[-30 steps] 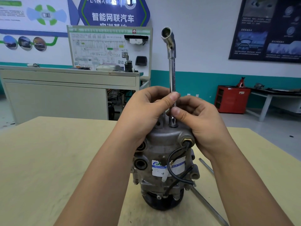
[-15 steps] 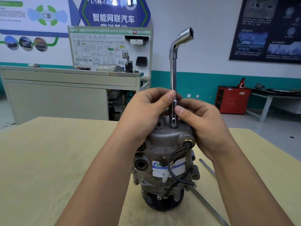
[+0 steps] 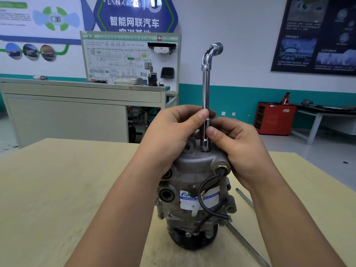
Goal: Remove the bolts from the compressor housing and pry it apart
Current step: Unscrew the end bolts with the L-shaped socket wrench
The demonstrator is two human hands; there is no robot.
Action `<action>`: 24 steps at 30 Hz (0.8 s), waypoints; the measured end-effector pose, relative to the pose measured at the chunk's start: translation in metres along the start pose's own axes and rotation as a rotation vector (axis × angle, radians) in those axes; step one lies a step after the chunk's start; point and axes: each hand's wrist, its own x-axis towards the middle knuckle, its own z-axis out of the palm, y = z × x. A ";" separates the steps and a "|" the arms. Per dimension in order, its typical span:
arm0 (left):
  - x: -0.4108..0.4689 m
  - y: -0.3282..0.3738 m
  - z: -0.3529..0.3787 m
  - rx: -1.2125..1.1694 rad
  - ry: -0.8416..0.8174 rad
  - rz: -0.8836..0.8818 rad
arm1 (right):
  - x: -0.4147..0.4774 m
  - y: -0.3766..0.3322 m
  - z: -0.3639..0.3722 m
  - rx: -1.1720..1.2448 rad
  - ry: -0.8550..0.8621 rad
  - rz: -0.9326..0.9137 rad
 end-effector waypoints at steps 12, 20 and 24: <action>0.001 0.001 0.000 0.013 0.052 -0.005 | 0.001 0.001 0.002 -0.004 0.029 -0.044; 0.000 0.002 0.000 -0.025 0.028 -0.023 | 0.000 0.001 0.002 -0.035 0.019 -0.029; 0.000 0.002 0.001 -0.033 0.034 -0.025 | -0.001 0.000 0.001 -0.005 0.009 -0.014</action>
